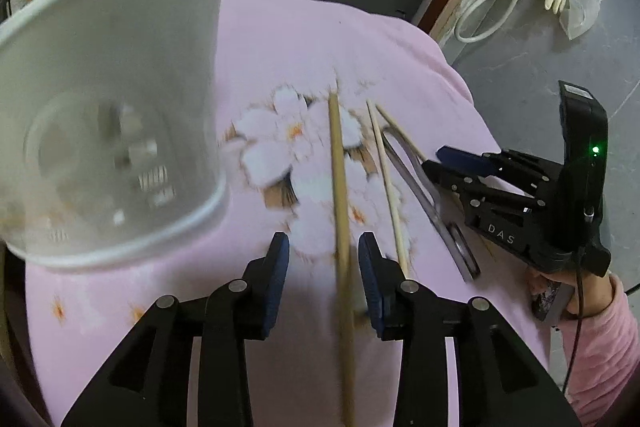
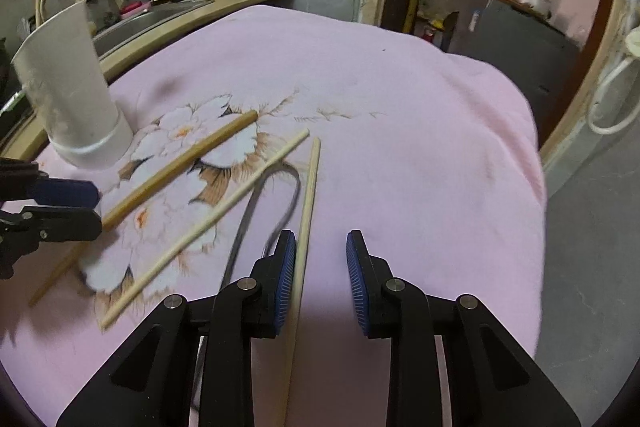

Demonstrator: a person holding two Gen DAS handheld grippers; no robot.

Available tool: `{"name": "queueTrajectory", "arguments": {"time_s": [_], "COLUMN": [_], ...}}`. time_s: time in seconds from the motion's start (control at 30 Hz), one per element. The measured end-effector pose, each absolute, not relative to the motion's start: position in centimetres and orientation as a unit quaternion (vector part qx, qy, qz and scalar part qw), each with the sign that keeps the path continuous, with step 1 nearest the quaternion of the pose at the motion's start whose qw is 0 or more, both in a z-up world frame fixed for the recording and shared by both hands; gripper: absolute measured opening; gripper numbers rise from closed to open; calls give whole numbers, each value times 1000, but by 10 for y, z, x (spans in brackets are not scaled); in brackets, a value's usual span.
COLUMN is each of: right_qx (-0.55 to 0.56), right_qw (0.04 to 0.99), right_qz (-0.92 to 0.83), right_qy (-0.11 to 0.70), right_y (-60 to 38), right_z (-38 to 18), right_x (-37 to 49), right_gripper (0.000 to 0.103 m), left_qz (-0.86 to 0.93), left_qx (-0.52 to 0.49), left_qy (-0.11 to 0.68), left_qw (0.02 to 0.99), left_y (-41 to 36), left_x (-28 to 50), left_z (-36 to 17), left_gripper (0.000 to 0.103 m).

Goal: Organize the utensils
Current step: 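Grasp a wooden chopstick with the left tool while the right tool grasps another chopstick, then lift both chopsticks and carry them over the white caddy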

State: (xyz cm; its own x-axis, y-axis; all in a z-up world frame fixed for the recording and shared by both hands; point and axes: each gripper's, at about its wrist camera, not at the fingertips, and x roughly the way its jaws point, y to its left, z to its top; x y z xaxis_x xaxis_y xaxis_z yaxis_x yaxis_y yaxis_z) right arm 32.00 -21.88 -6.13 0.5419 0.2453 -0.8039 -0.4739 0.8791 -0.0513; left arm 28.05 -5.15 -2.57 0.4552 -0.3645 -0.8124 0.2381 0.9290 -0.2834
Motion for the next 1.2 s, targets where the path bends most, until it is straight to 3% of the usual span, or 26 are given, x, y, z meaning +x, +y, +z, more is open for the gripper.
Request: {"name": "queueTrajectory", "arguments": {"time_s": [0.33,0.5,0.67,0.83,1.03,1.2], "right_qx": [-107,-128,-110,-63,10,48], "right_qw": [848,843,835,835,878,933], "right_qz": [220,213,217,221,220,210], "right_qy": [469,477,494,500,425,290], "right_y": [-210,-206,-209,-217,-240,-254], "right_z": [-62,-62,-60,-55,-34,2], "right_x": [357,355,353,346,312,261], "right_gripper": [25,23,8,3,3,3], "left_qz": [-170,-159,-165,-172,-203,-197], "left_qx": [-5,34,41,3,-48,-89], "left_qy": [494,512,533,519,437,338], "left_qw": [853,843,829,837,875,916], "left_y": [-87,-100,-105,-101,-90,-76], "left_x": [319,326,333,325,292,262], "left_z": [-32,-41,-42,-35,-12,10], "left_gripper": [30,12,6,4,4,4]}}
